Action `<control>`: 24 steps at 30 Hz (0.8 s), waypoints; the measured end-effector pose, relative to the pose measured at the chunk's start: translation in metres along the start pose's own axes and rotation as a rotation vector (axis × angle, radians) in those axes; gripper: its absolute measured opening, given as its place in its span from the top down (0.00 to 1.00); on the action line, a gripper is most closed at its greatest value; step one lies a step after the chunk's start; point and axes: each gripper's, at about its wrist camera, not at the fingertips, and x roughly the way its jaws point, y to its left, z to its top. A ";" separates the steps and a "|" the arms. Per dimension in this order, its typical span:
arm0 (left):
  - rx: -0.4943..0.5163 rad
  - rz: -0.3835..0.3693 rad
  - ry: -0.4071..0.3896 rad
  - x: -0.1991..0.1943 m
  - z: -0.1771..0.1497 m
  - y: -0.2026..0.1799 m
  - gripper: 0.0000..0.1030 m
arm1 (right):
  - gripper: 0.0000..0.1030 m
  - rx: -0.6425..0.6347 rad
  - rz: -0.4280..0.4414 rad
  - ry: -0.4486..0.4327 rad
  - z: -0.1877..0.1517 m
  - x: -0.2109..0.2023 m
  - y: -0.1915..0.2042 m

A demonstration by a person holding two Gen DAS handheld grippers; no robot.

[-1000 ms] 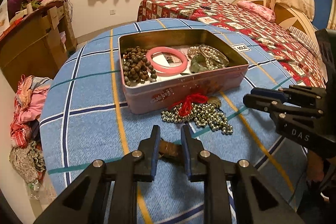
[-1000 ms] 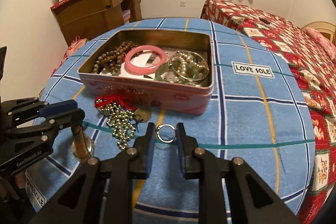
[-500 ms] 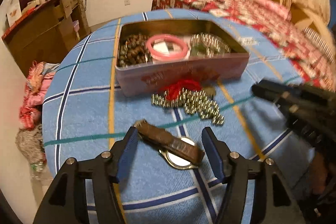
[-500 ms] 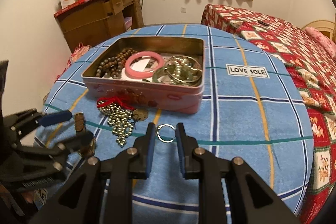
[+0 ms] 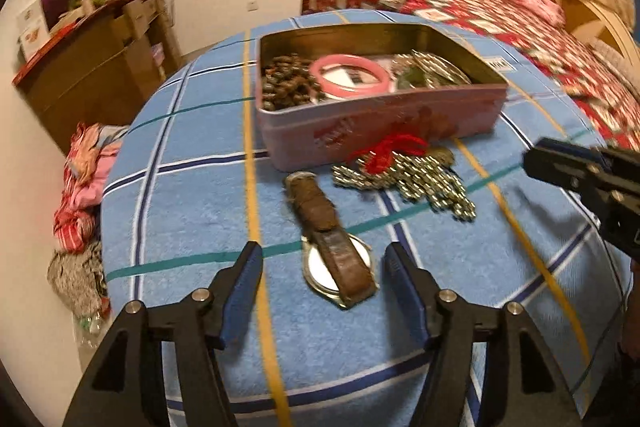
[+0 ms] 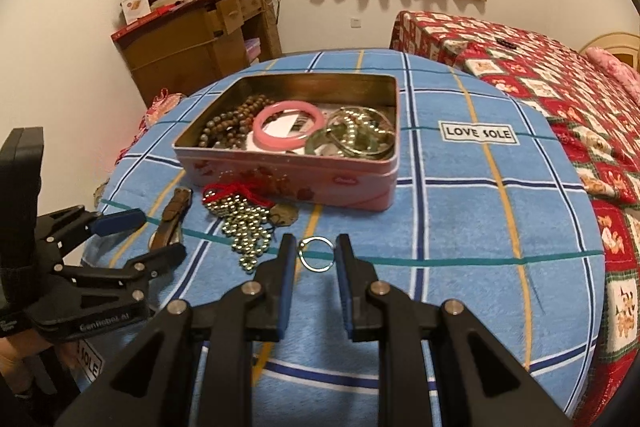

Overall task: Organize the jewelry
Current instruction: 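Close the left tool on the watch and lift it while the right tool grasps the ring, then carry the watch and ring over the pink tin with both tools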

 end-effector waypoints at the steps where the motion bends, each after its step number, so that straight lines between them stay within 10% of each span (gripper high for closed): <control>1: 0.003 -0.029 -0.005 -0.001 0.000 -0.001 0.54 | 0.79 -0.005 0.001 0.003 0.000 0.001 0.002; 2: 0.012 -0.042 -0.004 -0.002 0.001 -0.004 0.65 | 0.79 -0.007 0.001 0.004 -0.001 0.001 0.002; 24: 0.028 -0.104 -0.161 -0.061 0.032 0.003 0.65 | 0.90 -0.028 -0.003 -0.032 0.014 -0.009 0.005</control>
